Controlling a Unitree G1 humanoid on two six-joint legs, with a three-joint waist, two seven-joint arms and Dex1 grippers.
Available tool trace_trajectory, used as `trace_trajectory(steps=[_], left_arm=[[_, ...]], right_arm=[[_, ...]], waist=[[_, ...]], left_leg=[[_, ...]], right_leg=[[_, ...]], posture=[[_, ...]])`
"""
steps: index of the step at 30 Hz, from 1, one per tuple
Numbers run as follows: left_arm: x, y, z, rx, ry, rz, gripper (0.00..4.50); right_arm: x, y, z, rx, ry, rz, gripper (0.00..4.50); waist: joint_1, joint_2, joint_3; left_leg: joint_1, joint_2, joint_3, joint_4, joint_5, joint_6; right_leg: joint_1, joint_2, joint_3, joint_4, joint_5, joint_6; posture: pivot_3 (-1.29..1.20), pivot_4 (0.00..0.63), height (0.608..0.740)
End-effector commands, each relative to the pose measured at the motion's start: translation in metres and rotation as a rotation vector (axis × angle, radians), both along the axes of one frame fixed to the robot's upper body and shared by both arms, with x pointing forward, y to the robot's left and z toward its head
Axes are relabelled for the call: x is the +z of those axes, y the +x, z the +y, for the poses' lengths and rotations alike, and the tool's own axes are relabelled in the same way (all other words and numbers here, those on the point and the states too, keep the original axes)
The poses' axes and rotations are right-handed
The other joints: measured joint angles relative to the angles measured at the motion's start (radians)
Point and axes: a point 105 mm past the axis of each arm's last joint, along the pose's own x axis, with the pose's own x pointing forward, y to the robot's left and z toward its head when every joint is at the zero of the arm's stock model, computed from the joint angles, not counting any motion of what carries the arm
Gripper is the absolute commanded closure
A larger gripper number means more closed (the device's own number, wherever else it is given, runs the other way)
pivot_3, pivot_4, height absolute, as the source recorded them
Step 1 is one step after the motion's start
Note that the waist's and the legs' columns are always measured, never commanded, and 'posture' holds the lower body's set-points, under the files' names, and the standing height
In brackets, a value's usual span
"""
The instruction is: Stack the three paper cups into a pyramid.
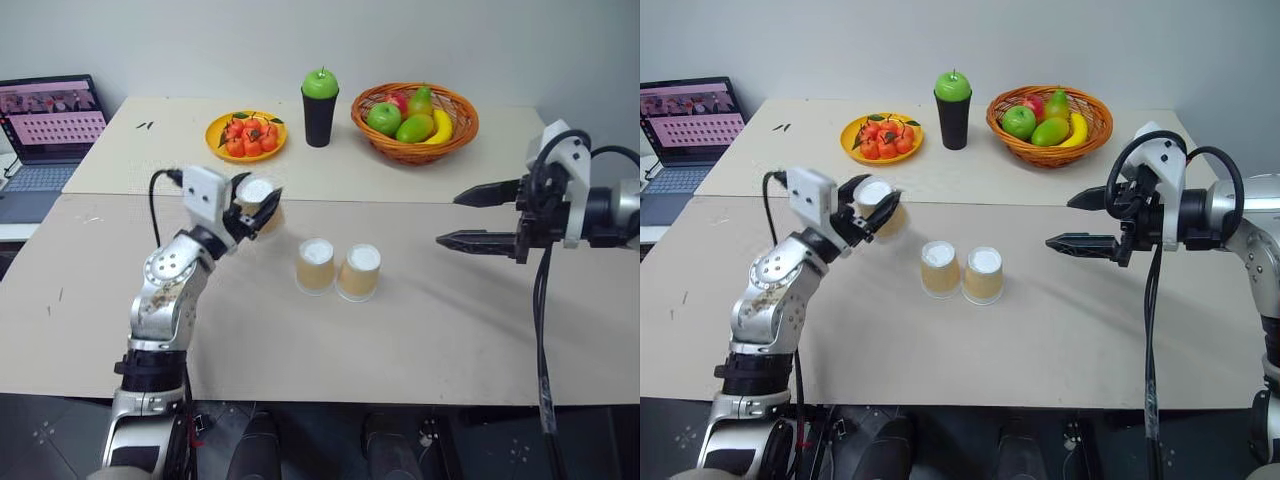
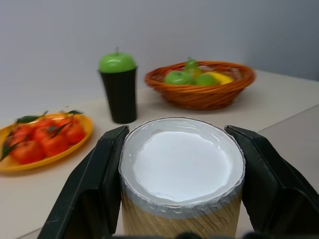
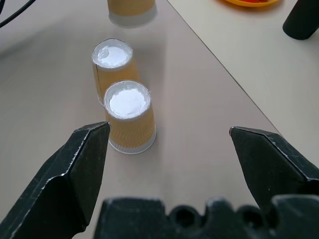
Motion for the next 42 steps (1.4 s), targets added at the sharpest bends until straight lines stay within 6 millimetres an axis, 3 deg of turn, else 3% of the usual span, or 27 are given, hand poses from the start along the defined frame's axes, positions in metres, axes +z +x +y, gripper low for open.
trace_trajectory(steps=[1, 4, 10, 17, 25, 42], left_arm=[[0.026, -0.011, -0.024, -0.143, 0.027, -0.035, 1.6], [0.056, -0.019, -0.049, -0.314, 0.096, -0.045, 1.6], [0.064, -0.025, -0.062, -0.453, 0.115, 0.034, 1.6], [0.053, -0.039, -0.073, -0.591, 0.175, 0.099, 1.6], [0.042, -0.041, -0.082, -0.634, 0.191, 0.109, 1.6], [0.017, -0.035, -0.085, -0.645, 0.232, 0.112, 1.6]], right_arm=[[0.009, -0.009, -0.001, 0.0, 0.03, -0.037, 0.0], [-0.013, -0.025, 0.003, 0.015, 0.081, 0.038, 0.0], [-0.022, -0.026, 0.002, -0.052, 0.124, 0.02, 0.0], [-0.028, -0.03, -0.003, -0.086, 0.126, 0.013, 0.0], [-0.027, -0.033, 0.0, -0.102, 0.133, 0.0, 0.0], [-0.021, -0.035, 0.0, -0.13, 0.133, -0.017, 0.0]], waist=[[0.0, 0.0, 0.0], [0.009, -0.001, 0.0], [-0.007, 0.002, -0.001], [-0.007, 0.002, -0.001], [-0.004, 0.002, -0.001], [-0.001, 0.002, -0.001]], left_leg=[[0.0, 0.0, 0.0, 0.0, 0.0, 0.0], [-0.002, 0.0, -0.002, 0.0, 0.0, 0.0], [-0.002, -0.002, -0.002, 0.0, 0.0, 0.0], [-0.002, -0.002, -0.002, 0.0, 0.0, 0.0], [-0.002, -0.002, -0.002, 0.0, 0.0, 0.0], [-0.002, -0.002, -0.002, 0.0, 0.0, 0.0]], right_leg=[[0.0, 0.0, 0.0, 0.0, 0.0, 0.0], [-0.001, 0.0, -0.002, 0.001, -0.001, 0.0], [0.0, 0.0, 0.001, 0.001, -0.002, 0.002], [0.0, 0.0, 0.001, 0.001, -0.002, 0.001], [0.0, 0.0, 0.001, 0.001, -0.002, 0.001], [0.0, 0.0, 0.001, 0.0, -0.002, 0.001]], posture=[[0.0, 0.15, 0.737], [0.0, 0.15, 0.737], [0.0, 0.15, 0.737], [0.0, 0.15, 0.737], [0.0, 0.15, 0.737], [0.0, 0.15, 0.737]])
